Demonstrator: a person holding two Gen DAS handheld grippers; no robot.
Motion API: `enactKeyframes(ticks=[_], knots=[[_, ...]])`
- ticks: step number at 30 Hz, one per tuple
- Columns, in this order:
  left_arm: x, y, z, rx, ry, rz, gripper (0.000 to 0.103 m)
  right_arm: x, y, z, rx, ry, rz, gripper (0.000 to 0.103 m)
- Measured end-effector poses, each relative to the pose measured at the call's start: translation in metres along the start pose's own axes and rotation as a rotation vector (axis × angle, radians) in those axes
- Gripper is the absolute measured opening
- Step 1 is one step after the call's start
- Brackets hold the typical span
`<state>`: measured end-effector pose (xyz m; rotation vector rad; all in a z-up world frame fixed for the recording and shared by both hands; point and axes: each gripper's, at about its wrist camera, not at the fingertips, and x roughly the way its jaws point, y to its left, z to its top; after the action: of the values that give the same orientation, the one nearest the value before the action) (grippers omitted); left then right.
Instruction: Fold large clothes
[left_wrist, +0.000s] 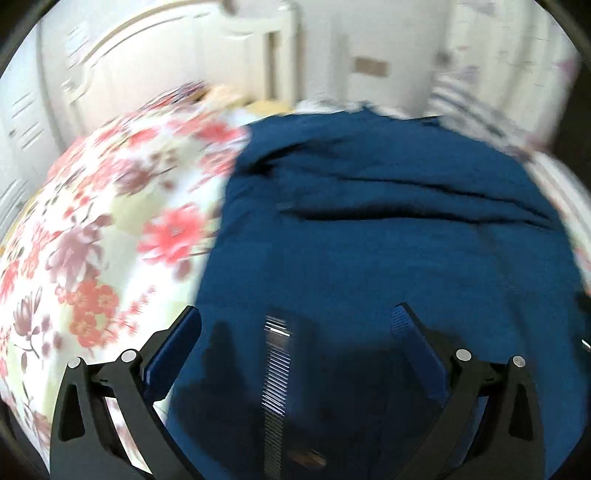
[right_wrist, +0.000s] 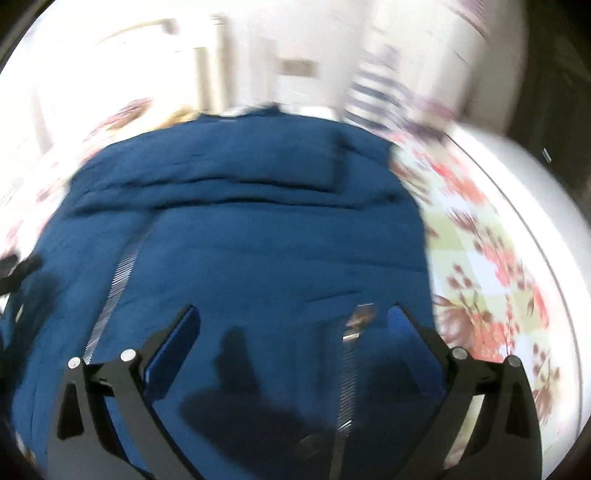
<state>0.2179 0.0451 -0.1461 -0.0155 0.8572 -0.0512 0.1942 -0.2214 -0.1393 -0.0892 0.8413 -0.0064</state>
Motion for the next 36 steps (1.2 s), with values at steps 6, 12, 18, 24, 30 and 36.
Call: enactKeyframes(ticks=[6,12,18,24,30,36], knots=[[0.005,-0.077,-0.035,0.234,0.055,-0.044,0.099,0.010,0.060,-0.036,-0.163,0.083,0.067,0.100],[0.004,-0.058,-0.036,0.177,0.051,-0.047,0.099,0.004,0.039,-0.039,-0.105,0.081,0.091,0.100],[-0.014,0.000,-0.055,0.066,0.026,0.075,0.099,-0.005,-0.016,-0.063,0.024,0.087,0.052,0.100],[-0.031,0.022,-0.057,-0.060,0.015,0.033,0.098,-0.034,-0.010,-0.074,0.002,0.015,-0.042,0.100],[-0.068,-0.053,-0.079,0.166,-0.039,-0.094,0.098,-0.061,0.050,-0.088,-0.200,-0.053,0.113,0.100],[-0.043,-0.065,-0.099,0.217,0.023,-0.086,0.099,-0.035,0.048,-0.103,-0.189,0.006,0.177,0.100]])
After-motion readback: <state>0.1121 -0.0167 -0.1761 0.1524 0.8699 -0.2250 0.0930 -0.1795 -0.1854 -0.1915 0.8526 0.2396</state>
